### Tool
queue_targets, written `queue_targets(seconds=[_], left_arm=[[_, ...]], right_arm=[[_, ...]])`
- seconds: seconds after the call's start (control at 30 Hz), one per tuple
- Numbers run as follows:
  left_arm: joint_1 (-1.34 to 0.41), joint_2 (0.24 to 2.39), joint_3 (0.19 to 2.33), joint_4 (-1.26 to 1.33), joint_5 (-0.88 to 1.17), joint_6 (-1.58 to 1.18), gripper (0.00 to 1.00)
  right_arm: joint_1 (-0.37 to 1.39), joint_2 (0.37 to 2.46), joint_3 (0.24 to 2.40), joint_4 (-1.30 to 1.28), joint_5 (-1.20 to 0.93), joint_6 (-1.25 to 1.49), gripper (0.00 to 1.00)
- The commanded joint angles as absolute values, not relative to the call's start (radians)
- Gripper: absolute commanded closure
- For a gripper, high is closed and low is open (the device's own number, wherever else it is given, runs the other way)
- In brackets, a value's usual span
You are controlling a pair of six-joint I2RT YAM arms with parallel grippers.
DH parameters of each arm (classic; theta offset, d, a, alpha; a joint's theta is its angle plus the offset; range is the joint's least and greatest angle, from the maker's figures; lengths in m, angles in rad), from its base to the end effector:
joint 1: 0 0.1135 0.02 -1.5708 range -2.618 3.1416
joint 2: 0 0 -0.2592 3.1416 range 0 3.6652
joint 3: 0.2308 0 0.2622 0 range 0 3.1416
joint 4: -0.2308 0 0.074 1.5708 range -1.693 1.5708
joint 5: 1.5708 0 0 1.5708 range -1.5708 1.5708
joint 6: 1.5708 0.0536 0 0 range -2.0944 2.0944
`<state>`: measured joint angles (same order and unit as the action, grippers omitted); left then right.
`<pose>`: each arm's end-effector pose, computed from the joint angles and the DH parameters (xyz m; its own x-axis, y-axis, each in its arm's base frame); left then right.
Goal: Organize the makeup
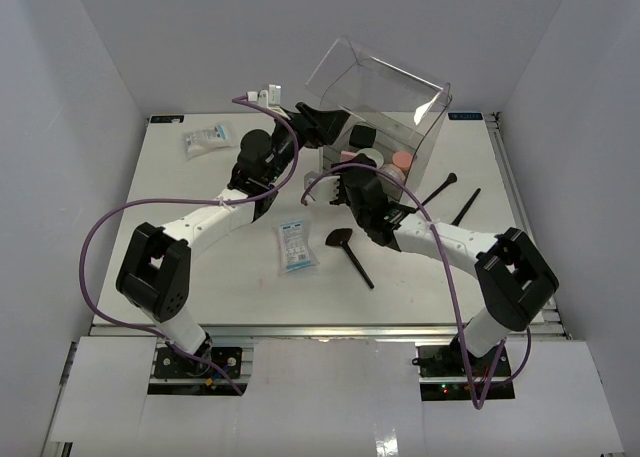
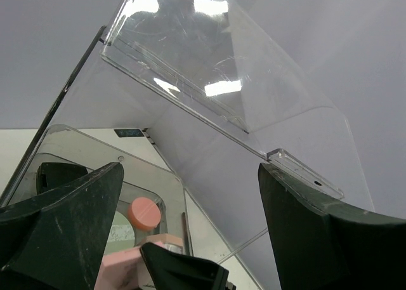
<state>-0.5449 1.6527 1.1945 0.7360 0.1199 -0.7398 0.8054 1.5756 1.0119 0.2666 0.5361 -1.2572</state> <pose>0.3550 -0.2227 0.3476 -0.2400 -0.6372 -0.7324 0.6109 0.4872 -0.6241 0.2857 0.2578 0.2519 0.2053 -0.9667 -0.1527 -0.2798 0.0916 -0.9557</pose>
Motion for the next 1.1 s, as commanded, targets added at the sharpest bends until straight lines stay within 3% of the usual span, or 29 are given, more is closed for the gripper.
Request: queue_targets(seconds=[0.0, 0.27, 0.37, 0.5, 0.57, 0.7, 0.9, 1.03, 1.07], left_arm=[[-0.538, 1.603, 1.246, 0.737, 0.125, -0.730, 0.02], [-0.538, 1.600, 1.244, 0.735, 0.125, -0.727, 0.02], [-0.538, 1.601, 1.243, 0.738, 0.124, -0.729, 0.02], [-0.538, 1.604, 1.243, 0.738, 0.126, -0.732, 0.02], [-0.538, 1.601, 1.241, 0.738, 0.126, -0.730, 0.02], [-0.538, 1.600, 1.241, 0.735, 0.125, -0.732, 0.02], [-0.538, 1.603, 1.243, 0.736, 0.124, -0.731, 0.02], [-0.538, 1.599, 1.242, 0.730, 0.122, -0.730, 0.02], [-0.538, 1.597, 1.239, 0.728, 0.120, -0.727, 0.02]], right_arm=[[0.753, 1.630, 1.127, 0.426, 0.628, -1.290, 0.86], [0.685, 1.717, 1.210, 0.405, 0.669, -1.280, 0.82], [0.670, 1.742, 1.234, 0.354, 0.668, -1.277, 0.69], [0.666, 1.753, 1.245, 0.282, 0.635, -1.262, 0.19], [0.667, 1.753, 1.257, 0.235, 0.614, -1.239, 0.07], [0.671, 1.733, 1.264, 0.181, 0.579, -1.218, 0.02], [0.703, 1.669, 1.264, 0.092, 0.506, -1.159, 0.02], [0.712, 1.615, 1.282, -0.054, 0.424, -1.085, 0.10], [0.713, 1.597, 1.280, -0.066, 0.418, -1.066, 0.17]])
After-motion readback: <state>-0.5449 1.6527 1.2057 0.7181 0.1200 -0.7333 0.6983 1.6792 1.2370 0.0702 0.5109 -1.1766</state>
